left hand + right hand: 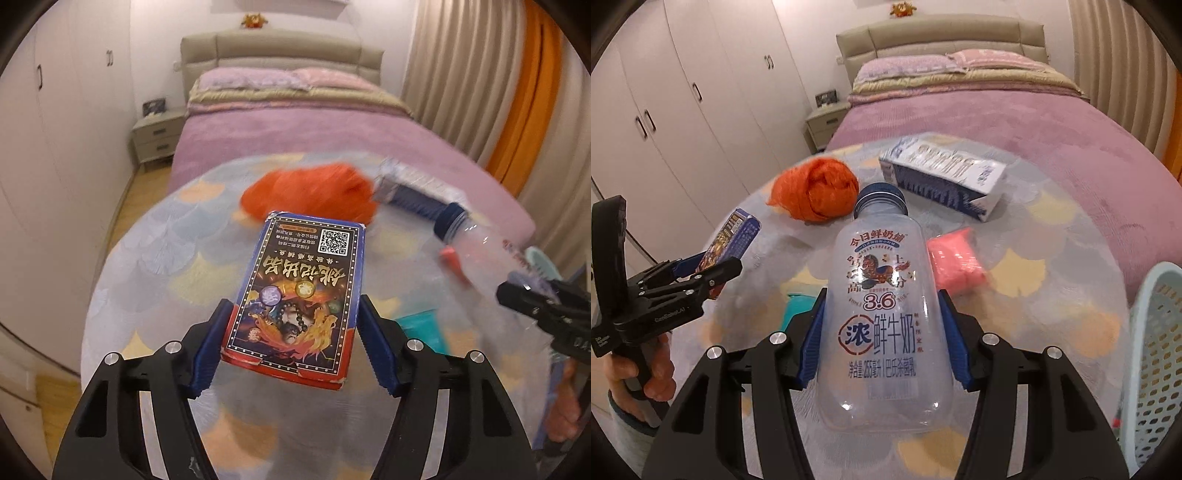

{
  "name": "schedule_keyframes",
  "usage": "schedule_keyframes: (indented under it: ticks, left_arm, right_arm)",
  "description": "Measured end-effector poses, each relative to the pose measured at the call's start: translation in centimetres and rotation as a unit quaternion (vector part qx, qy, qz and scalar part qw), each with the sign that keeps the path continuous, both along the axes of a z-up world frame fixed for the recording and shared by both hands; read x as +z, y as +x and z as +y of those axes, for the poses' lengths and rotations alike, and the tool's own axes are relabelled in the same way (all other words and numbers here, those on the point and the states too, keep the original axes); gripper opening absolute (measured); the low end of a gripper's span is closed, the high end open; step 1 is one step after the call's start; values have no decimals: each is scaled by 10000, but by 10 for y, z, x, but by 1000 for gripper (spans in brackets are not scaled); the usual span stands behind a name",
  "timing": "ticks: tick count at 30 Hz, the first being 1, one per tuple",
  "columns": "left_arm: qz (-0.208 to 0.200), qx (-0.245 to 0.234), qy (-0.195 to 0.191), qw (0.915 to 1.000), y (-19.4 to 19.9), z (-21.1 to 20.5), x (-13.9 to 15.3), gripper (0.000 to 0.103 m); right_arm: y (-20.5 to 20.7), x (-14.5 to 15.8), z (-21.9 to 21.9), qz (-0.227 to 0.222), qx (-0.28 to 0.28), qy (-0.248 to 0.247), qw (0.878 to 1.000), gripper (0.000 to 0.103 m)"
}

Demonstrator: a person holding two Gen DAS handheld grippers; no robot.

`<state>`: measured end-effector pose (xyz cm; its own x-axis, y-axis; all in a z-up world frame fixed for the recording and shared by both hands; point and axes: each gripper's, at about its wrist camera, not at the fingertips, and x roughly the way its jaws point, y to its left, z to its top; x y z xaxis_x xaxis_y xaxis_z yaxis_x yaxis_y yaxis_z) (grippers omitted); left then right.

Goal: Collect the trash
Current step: 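Carry card box and milk bottle over the blue basket and open both tools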

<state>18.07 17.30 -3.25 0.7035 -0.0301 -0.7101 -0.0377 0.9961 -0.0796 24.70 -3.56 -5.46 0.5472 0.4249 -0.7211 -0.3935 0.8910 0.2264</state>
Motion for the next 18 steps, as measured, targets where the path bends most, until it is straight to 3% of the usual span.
schedule_keyframes:
  ticks: [9, 12, 18]
  left_arm:
    - [-609, -804, -271, 9945, -22, -75, 38, 65]
    - [-674, -1200, -527, 9891, -22, -103, 43, 65]
    - [-695, -1743, -549, 9807, -20, -163, 44, 65]
  right_arm:
    - [-37, 39, -59, -493, -468, 237, 9974, 53]
    - [-51, 51, -85, -696, -720, 215, 9947, 53]
    - [-76, 60, -142, -953, -1324, 116, 9865, 53]
